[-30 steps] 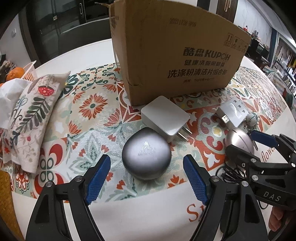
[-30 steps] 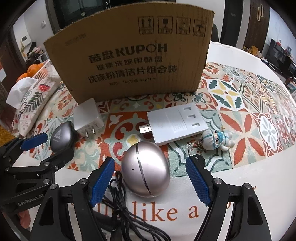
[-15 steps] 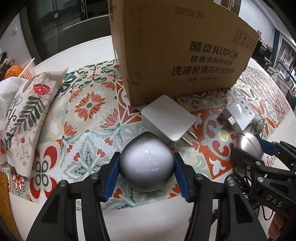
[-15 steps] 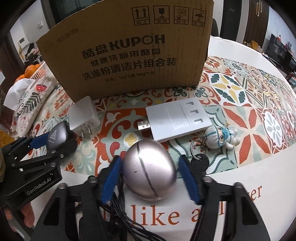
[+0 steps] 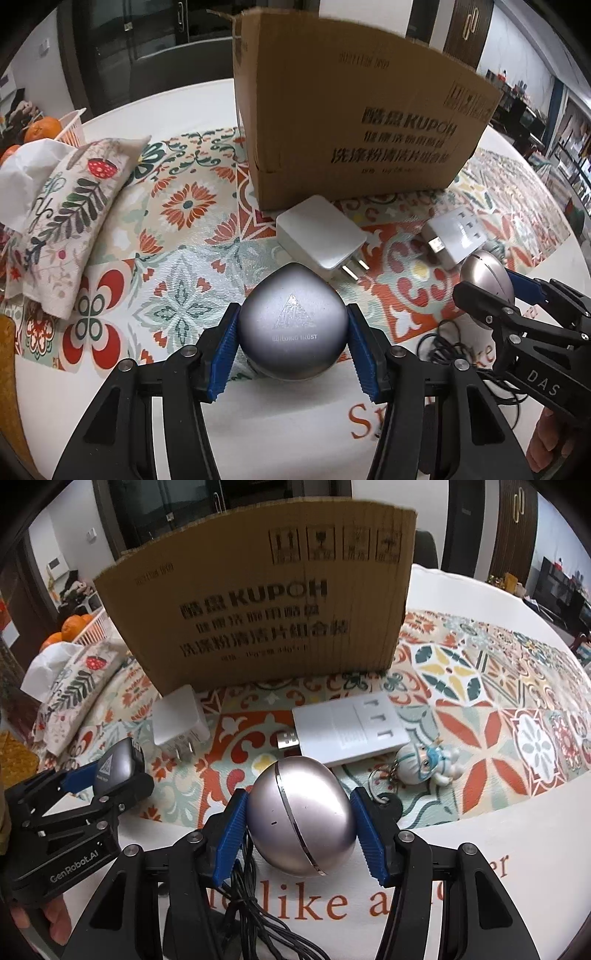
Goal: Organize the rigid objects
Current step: 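Lift and carry the grey puck and silver egg over the cardboard box with both tools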
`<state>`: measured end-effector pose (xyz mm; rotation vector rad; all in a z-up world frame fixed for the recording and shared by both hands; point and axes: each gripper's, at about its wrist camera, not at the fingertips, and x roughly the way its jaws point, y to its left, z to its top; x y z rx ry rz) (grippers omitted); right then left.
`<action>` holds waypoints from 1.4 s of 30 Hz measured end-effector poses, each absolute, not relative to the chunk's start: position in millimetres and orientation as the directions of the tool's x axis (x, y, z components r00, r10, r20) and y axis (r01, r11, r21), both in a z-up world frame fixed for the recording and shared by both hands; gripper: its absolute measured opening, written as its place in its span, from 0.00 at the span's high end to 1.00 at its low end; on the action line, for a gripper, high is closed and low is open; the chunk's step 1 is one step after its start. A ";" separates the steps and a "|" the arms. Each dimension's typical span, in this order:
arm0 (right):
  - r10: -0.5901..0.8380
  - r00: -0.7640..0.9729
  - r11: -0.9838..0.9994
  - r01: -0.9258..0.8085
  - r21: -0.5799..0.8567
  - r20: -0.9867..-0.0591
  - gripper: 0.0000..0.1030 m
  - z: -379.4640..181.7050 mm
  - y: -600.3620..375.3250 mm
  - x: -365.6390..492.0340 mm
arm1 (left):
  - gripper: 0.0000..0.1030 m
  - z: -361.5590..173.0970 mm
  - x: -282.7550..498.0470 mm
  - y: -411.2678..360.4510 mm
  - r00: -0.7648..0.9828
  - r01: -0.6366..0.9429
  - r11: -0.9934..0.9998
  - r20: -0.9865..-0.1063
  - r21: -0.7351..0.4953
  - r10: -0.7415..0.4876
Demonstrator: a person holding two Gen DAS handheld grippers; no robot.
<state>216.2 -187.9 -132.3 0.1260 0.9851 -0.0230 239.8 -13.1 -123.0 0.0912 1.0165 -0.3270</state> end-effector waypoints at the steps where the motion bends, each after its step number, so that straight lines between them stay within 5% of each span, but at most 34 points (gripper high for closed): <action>1: 0.039 0.560 0.992 0.076 0.098 -0.827 0.45 -129.0 -188.7 214.9 | 0.47 -120.5 238.7 -12.9 0.487 0.307 0.948 -0.844 -0.078 -0.227; 42: 0.101 0.800 0.990 -0.024 0.136 -0.592 0.45 3.2 -216.4 227.9 | 0.47 18.3 249.7 -46.7 0.703 0.323 0.944 -0.652 -0.065 -0.285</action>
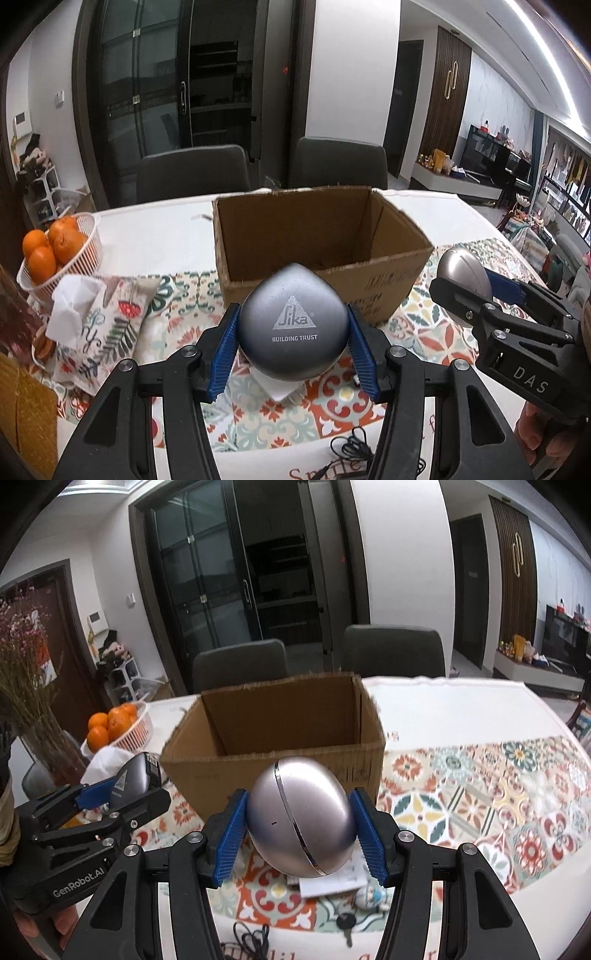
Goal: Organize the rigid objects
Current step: 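Lift and carry the grey puck and silver egg over the cardboard box with both tools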
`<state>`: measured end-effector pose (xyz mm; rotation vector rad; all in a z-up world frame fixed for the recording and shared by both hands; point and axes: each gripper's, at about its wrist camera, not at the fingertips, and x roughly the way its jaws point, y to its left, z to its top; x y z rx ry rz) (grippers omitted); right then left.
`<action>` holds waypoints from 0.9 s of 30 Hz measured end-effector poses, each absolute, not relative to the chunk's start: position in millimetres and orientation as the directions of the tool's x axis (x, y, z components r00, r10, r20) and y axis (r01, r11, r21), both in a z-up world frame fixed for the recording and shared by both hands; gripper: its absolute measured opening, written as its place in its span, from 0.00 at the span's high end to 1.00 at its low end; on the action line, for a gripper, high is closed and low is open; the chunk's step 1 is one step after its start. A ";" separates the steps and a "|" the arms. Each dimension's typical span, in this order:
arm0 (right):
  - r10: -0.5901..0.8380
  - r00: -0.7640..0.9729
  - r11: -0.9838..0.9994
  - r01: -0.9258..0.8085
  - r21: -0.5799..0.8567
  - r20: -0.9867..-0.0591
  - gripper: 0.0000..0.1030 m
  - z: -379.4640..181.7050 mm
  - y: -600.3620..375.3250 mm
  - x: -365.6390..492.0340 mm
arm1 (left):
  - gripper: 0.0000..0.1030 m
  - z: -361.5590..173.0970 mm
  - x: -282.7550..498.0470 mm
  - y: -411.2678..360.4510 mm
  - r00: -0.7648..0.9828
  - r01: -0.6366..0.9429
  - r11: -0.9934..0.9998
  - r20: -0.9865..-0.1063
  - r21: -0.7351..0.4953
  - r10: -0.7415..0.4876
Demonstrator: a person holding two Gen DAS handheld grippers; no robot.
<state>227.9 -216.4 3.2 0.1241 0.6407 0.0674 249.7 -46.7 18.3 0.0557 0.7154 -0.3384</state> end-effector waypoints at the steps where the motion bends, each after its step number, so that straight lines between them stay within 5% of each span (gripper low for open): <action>1: 0.102 0.804 0.991 -0.028 0.134 -0.586 0.45 6.4 -216.8 229.7 | 0.47 21.0 251.5 -47.4 0.705 0.324 0.944 -0.649 -0.063 -0.285; 27: 0.141 0.809 0.988 -0.081 0.129 -0.571 0.44 38.4 -228.0 301.5 | 0.47 49.6 325.1 -68.0 0.707 0.311 0.950 -0.660 -0.032 -0.254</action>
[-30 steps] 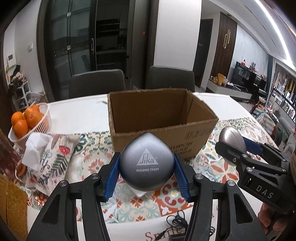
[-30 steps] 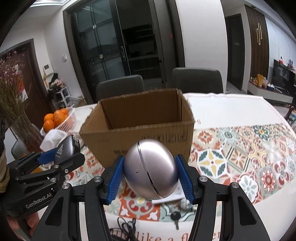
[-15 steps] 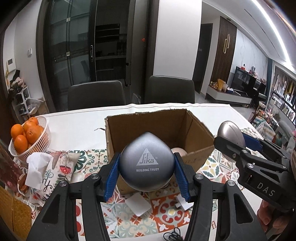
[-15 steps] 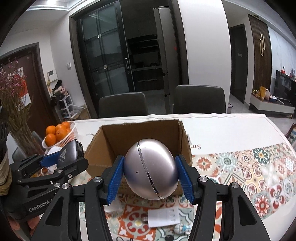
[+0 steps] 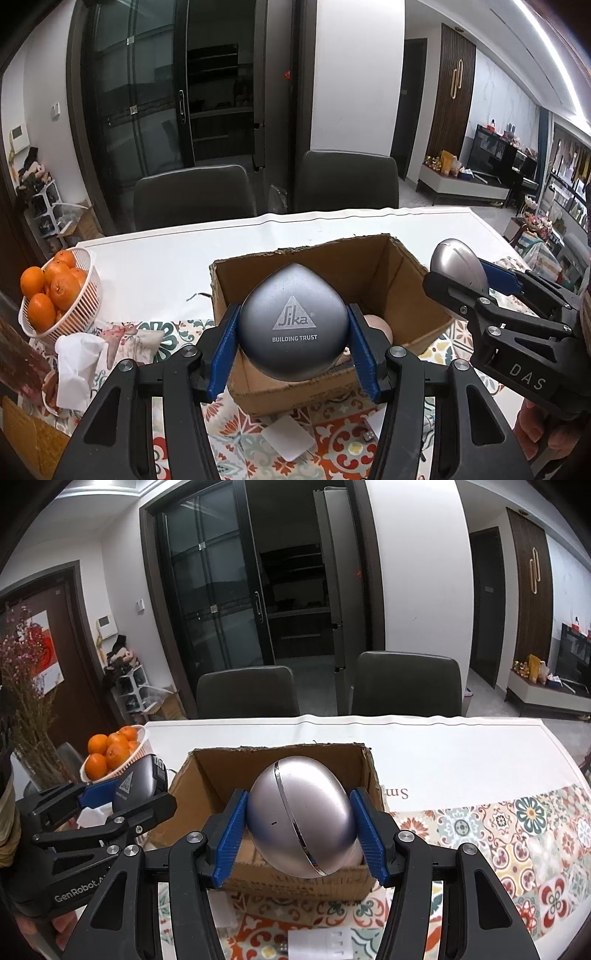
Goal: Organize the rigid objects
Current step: 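Lift and carry the grey puck and silver egg over the cardboard box with both tools, then open the left tool to drop the grey puck while the right releases the silver egg, then withdraw both tools from the box back toward the table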
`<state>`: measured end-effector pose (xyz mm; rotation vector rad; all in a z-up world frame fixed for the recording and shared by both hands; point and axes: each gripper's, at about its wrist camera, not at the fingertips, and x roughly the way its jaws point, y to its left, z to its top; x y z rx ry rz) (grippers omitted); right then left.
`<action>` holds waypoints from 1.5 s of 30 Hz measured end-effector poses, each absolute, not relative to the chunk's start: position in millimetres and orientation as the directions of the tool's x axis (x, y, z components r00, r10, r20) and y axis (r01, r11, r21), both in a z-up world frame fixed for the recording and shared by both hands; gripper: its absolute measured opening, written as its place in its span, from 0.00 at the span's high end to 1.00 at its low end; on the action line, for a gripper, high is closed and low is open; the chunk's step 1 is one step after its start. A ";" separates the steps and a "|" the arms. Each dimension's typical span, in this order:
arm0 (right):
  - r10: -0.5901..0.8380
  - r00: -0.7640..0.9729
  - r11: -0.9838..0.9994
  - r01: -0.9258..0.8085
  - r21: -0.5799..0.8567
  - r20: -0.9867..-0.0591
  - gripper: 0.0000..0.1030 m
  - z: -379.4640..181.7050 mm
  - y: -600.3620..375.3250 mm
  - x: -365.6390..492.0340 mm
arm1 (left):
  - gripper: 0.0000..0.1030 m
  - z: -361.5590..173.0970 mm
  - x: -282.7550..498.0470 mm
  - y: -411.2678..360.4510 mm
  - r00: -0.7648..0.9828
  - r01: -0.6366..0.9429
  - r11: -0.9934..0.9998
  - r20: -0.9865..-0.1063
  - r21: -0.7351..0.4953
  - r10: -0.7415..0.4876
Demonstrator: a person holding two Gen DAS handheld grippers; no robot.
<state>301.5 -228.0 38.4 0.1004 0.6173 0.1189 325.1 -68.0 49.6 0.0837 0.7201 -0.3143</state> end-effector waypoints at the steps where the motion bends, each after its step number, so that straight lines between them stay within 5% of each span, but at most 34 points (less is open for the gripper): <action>1: 0.143 0.805 0.988 -0.083 0.128 -0.576 0.44 37.6 -228.4 306.1 | 0.47 48.4 328.5 -68.8 0.703 0.312 0.949 -0.665 -0.031 -0.253; 27: 0.174 0.627 0.985 -0.114 0.131 -0.759 0.45 -25.1 -230.9 377.3 | 0.47 -10.5 391.7 -85.2 0.547 0.311 0.950 -0.813 -0.025 -0.200; 45: 0.151 0.657 0.989 -0.095 0.117 -0.739 0.40 -18.2 -236.9 354.6 | 0.35 -0.7 367.0 -85.3 0.577 0.303 0.953 -0.795 -0.006 -0.189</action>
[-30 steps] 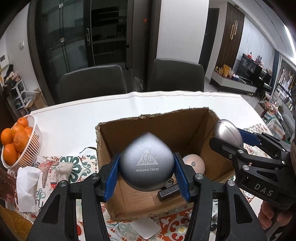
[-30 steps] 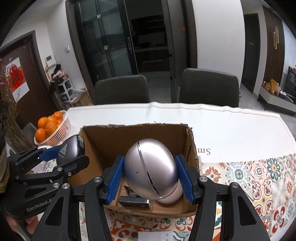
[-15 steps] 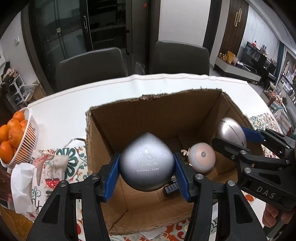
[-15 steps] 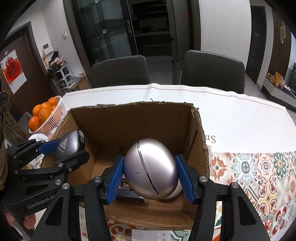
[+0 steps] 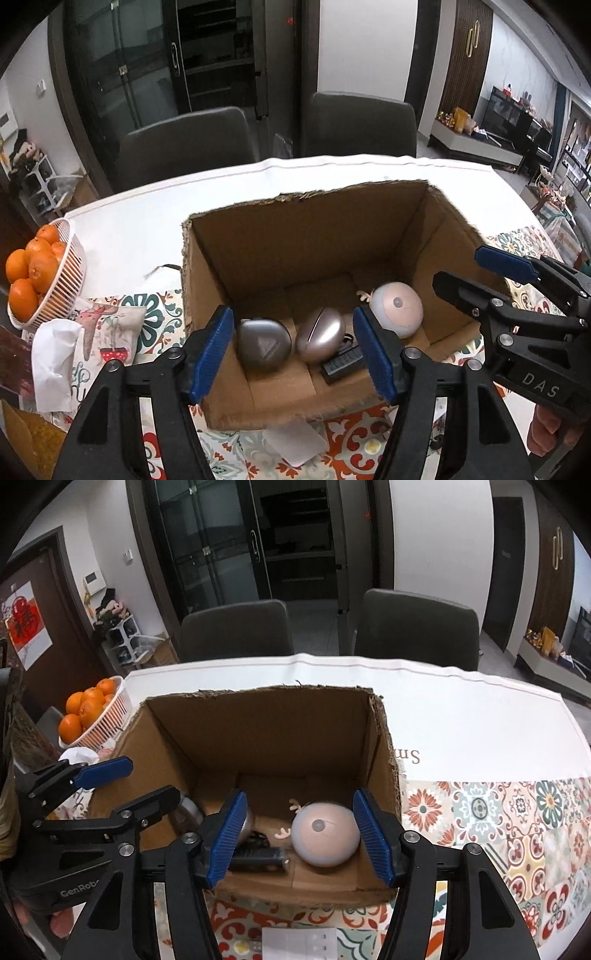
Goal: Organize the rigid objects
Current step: 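Withdraw both tools from the box back toward the table, then move the left tool to the white square charger while the right approaches the white USB hub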
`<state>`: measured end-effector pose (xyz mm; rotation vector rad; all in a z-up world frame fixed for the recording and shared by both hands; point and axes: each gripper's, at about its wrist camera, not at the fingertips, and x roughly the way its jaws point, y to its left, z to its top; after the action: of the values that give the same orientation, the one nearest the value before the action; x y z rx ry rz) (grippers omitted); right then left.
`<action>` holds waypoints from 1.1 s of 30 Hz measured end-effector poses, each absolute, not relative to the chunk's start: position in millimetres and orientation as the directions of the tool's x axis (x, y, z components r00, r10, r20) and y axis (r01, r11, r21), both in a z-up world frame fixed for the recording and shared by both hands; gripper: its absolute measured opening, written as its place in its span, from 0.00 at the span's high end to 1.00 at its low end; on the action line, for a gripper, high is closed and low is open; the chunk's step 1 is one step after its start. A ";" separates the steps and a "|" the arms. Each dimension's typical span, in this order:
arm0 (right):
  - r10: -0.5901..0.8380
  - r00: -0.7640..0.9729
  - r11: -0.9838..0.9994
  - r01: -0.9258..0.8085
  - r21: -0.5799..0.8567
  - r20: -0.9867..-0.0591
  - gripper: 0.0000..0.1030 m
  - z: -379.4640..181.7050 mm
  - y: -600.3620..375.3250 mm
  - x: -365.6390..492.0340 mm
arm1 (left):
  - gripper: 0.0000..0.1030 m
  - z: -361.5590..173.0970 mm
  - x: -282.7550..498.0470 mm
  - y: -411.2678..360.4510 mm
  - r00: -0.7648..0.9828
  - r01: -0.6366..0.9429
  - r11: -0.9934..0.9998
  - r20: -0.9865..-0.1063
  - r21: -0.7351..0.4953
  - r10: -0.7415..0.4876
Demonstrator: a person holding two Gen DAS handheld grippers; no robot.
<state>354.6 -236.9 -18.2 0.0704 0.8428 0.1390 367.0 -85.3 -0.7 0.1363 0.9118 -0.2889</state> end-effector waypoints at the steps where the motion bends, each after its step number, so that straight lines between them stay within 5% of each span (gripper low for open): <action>1: 0.150 0.666 0.989 -0.091 0.120 -0.731 0.39 -15.2 -237.1 350.6 | 0.34 2.4 363.3 -85.0 0.584 0.305 0.952 -0.789 -0.005 -0.191; 33: 0.057 0.820 0.997 -0.020 0.071 -0.570 0.26 22.1 -240.9 236.4 | 0.26 33.0 244.9 -71.6 0.708 0.277 0.960 -0.681 0.027 -0.185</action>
<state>236.4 -240.9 22.1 0.0626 0.6082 0.0414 244.9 -71.6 33.0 0.1305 0.7407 -0.2575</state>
